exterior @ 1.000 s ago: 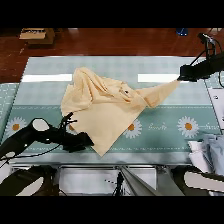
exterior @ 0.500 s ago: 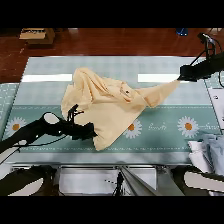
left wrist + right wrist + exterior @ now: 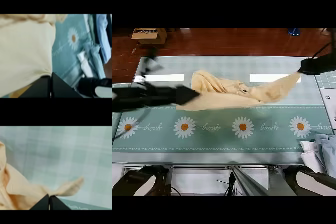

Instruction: Fold the shirts.

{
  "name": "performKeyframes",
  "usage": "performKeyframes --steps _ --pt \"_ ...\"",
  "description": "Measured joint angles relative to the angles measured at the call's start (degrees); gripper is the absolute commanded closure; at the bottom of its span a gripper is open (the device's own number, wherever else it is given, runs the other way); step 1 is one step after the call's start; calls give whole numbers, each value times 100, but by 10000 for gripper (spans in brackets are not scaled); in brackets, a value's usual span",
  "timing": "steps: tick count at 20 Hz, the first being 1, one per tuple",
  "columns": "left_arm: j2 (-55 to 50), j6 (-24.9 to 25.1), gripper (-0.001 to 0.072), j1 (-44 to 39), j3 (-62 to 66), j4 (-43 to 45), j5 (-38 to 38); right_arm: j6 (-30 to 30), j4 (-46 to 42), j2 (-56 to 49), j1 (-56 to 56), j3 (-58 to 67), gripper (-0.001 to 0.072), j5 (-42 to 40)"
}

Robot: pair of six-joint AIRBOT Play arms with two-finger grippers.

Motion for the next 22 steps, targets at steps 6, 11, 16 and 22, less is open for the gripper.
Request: performKeyframes --steps 6,11,16,22 --pt "1547 -105 691 1943 2299 1047 -114 472 7 1884 0 0 685 -1335" --pt "1864 -192 691 2629 3615 986 -170 964 -133 3370 0 52 685 -2197" --pt "1930 -216 691 2765 4686 907 -177 1375 -673 4129 0 610 685 -2507" --pt "1878 -717 691 2793 5167 883 -564 1587 -1327 4164 -4 1576 685 -2623"
